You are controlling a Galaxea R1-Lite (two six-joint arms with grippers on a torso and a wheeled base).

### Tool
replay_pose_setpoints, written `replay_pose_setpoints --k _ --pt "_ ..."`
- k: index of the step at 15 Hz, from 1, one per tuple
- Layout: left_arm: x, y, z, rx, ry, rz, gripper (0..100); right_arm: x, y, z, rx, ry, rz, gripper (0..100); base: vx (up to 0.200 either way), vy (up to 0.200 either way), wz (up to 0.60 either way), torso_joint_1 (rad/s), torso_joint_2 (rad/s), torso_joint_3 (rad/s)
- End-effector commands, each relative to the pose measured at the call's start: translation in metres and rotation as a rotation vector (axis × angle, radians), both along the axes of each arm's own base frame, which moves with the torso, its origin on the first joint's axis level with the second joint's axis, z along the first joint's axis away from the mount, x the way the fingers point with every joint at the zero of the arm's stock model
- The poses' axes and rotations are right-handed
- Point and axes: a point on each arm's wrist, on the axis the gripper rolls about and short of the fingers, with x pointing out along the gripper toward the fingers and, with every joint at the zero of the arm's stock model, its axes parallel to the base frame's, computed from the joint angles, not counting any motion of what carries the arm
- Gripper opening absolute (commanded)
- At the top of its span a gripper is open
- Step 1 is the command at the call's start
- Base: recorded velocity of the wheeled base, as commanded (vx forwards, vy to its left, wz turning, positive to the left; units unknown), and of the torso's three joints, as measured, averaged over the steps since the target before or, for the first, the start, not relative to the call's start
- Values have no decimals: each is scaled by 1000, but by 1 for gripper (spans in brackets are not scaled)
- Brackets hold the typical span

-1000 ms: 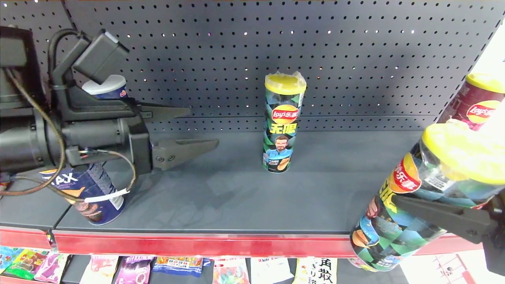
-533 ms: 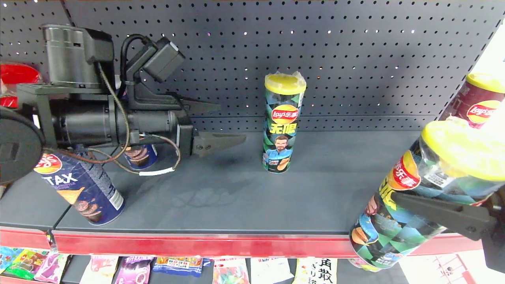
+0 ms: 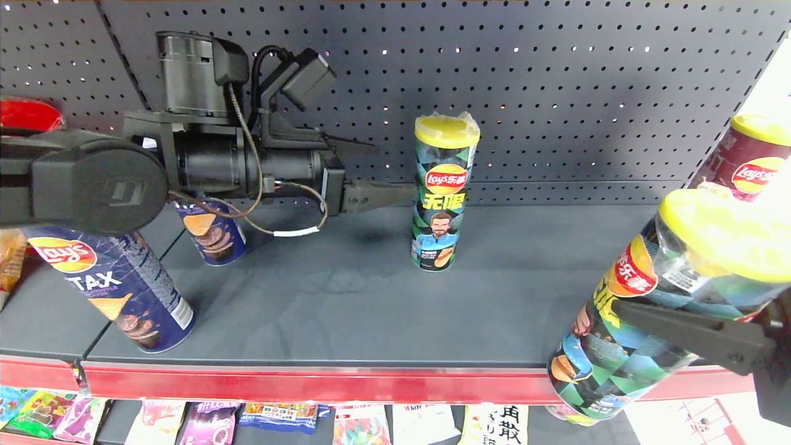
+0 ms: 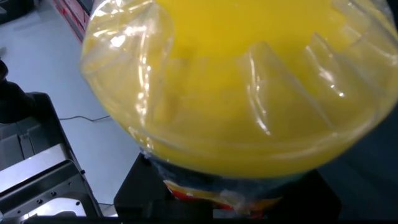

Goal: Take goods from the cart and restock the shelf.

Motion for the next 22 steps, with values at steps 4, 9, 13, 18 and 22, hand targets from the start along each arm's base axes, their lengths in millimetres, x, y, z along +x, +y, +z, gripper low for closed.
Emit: replay_pose_setpoints --k 4,9,13,18,22 --pt "22 -17 -12 3 13 -25 100 3 2 -2 -6 10 -1 0 0 0 0 0 0 0" --pt "36 -29 -16 -7 9 -64 100 3 2 -2 -7 12 -8 0 0 0 0 0 0 0" --pt "42 -46 -19 -10 6 -93 100 3 2 -3 -8 16 -9 0 0 0 0 0 0 0" --pt "53 -61 -19 -20 -11 -109 100 3 2 -3 -8 16 -9 0 0 0 0 0 0 0" --pt "60 -68 -23 -23 -14 -115 100 3 1 -4 -9 19 -14 0 0 0 0 0 0 0"
